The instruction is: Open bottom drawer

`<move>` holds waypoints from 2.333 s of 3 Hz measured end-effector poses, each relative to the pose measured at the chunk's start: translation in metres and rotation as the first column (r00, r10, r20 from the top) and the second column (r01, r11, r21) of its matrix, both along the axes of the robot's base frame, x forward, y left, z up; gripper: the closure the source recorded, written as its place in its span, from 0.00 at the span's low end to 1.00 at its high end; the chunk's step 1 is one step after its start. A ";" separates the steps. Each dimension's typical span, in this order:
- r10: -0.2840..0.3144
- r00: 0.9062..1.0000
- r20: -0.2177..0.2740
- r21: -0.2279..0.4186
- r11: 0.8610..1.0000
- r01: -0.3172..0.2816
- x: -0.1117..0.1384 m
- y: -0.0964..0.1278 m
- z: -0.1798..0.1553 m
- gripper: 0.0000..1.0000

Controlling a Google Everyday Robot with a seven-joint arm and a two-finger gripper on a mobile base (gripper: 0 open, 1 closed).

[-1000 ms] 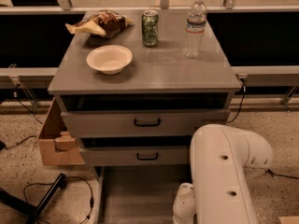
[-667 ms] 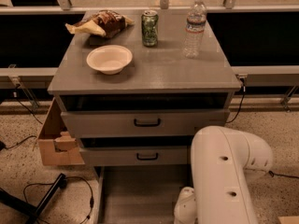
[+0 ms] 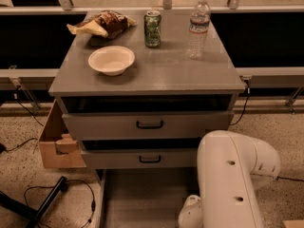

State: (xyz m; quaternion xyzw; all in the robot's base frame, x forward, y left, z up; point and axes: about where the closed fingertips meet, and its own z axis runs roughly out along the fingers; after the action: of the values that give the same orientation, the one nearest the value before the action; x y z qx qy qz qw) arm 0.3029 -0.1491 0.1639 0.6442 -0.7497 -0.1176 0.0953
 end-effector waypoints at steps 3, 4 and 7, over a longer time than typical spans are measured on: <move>0.000 1.000 0.000 0.000 1.000 0.000 0.001 0.000 0.000 0.86; 0.000 1.000 0.000 0.000 1.000 0.000 0.002 0.000 0.000 0.63; 0.000 1.000 0.000 0.000 1.000 0.000 0.002 0.000 0.000 0.00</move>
Offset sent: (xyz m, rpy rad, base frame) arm -0.1617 0.0186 0.0853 -0.0644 0.1288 -0.0301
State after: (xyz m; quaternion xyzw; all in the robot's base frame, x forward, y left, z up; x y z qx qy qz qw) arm 0.3051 -0.1495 0.1639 0.6442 -0.7497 -0.1176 0.0954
